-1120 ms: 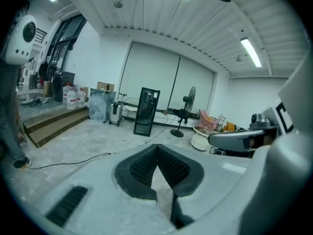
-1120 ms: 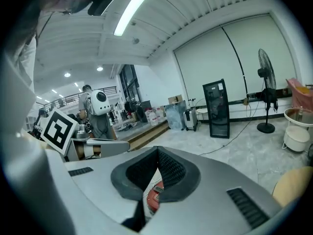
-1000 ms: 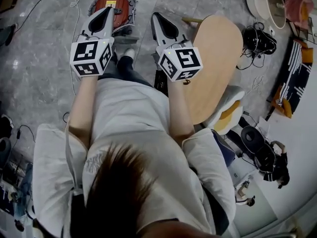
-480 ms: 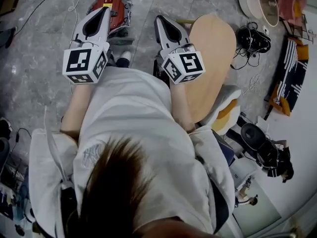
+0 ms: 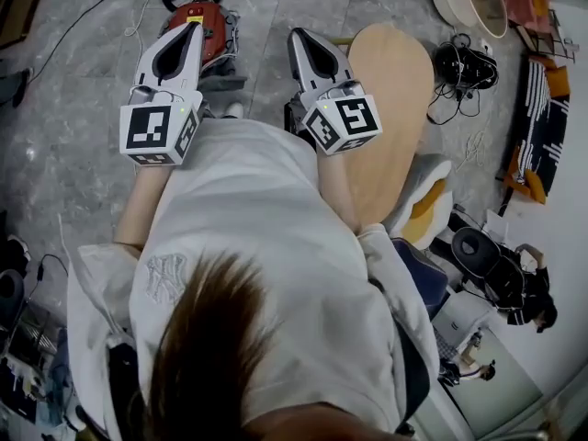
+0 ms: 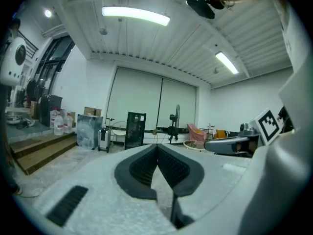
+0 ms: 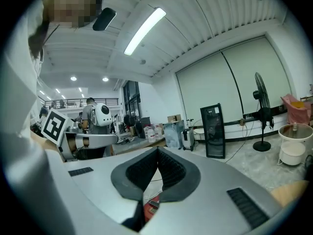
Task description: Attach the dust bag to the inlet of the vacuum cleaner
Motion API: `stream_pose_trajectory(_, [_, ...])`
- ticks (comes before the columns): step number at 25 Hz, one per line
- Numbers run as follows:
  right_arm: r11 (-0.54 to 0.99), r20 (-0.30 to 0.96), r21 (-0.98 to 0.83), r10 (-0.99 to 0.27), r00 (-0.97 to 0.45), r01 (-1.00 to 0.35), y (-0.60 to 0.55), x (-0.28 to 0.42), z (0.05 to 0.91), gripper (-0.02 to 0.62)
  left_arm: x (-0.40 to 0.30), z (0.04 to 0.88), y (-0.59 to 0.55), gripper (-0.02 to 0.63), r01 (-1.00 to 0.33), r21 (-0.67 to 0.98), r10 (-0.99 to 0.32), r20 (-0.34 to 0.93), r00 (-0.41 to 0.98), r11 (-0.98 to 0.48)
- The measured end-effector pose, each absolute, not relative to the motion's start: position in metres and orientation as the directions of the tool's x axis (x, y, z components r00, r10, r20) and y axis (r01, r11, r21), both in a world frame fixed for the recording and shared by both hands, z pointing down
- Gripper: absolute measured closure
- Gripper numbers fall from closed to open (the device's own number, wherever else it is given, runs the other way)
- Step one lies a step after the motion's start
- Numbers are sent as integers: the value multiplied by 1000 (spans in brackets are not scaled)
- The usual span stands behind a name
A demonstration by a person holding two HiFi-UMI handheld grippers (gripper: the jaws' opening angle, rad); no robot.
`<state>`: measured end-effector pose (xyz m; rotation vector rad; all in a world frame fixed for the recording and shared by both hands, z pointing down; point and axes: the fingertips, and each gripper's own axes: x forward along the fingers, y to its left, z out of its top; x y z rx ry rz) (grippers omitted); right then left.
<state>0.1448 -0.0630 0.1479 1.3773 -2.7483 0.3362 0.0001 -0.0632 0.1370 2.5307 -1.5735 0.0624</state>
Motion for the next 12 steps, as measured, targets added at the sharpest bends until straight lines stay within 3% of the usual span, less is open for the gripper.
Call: stream_pose_trajectory(12, [550, 149, -184, -804, -576, -815, -51, 158, 152, 594, -11, 146, -53, 589, -908, 133, -899, 139, 415, -398])
